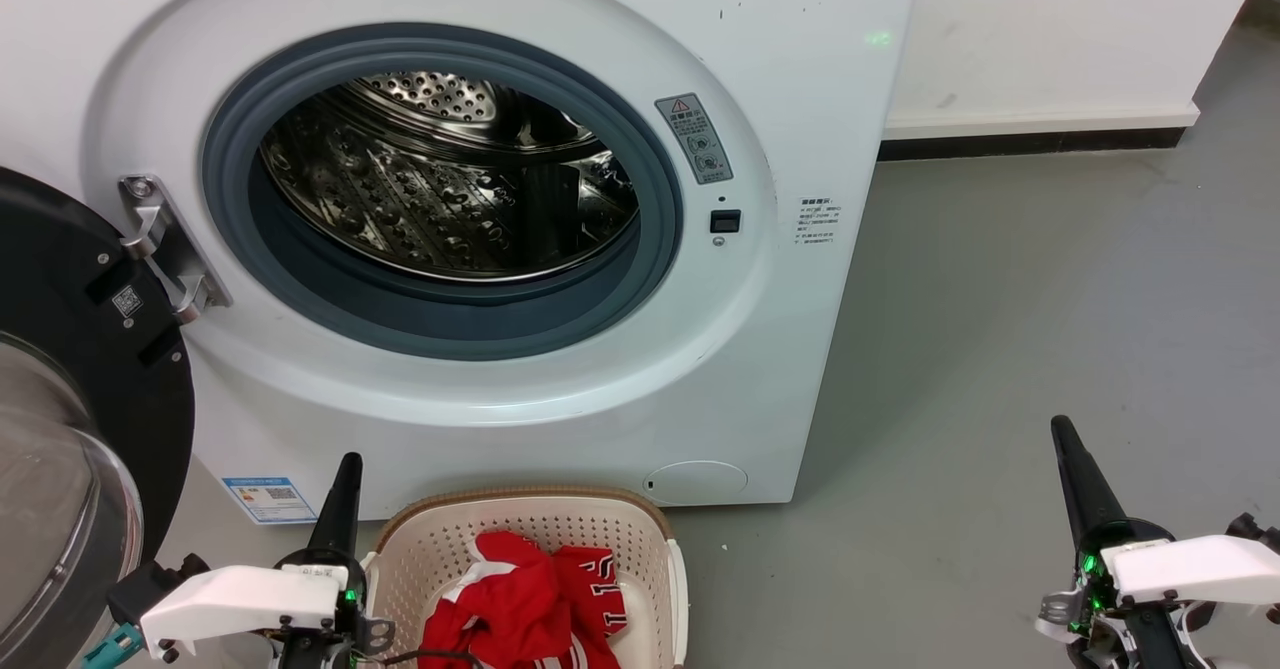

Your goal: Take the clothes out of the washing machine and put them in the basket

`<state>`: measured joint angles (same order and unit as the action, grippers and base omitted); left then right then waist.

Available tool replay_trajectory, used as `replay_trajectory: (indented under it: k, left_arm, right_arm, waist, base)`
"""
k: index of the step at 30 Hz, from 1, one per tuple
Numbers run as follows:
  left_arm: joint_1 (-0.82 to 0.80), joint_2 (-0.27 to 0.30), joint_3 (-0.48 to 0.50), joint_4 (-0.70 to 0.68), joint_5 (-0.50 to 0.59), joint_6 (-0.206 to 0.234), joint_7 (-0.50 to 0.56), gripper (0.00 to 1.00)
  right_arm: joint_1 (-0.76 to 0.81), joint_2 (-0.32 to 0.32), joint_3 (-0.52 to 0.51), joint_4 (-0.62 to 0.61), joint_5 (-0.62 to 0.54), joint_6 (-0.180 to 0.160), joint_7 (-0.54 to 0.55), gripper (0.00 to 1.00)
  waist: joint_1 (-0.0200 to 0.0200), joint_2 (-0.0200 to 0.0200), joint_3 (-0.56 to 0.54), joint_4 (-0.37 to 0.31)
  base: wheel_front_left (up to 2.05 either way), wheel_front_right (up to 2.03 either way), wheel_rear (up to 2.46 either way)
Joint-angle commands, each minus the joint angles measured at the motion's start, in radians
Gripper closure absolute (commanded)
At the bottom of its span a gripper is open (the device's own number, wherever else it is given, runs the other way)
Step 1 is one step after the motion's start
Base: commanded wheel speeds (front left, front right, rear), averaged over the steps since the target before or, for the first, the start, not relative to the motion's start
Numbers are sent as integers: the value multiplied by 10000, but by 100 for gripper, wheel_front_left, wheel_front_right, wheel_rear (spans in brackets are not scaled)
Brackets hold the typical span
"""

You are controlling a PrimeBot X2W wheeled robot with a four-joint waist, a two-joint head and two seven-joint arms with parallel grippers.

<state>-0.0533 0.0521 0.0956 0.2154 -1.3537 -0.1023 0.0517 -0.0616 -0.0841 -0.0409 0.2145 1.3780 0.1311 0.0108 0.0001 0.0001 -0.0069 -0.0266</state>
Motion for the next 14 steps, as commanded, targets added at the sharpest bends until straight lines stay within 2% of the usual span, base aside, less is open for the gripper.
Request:
replay_trajectory:
  k: [1, 14]
  left_arm:
    - [-255, -5, 27, -16, -245, -64, 74, 100]
    - [-444, -15, 119, 148, -1379, -188, 349, 100]
  right_arm:
    - [-257, -18, -40, 6, 266, -4, 76, 100]
    - [-361, 17, -185, 143, 1437, -5, 383, 100]
  waist:
    - [-1, -1, 6, 14]
    - [-1, -1, 48, 126]
  base:
    - [0, 0, 0]
    - [0, 0, 0]
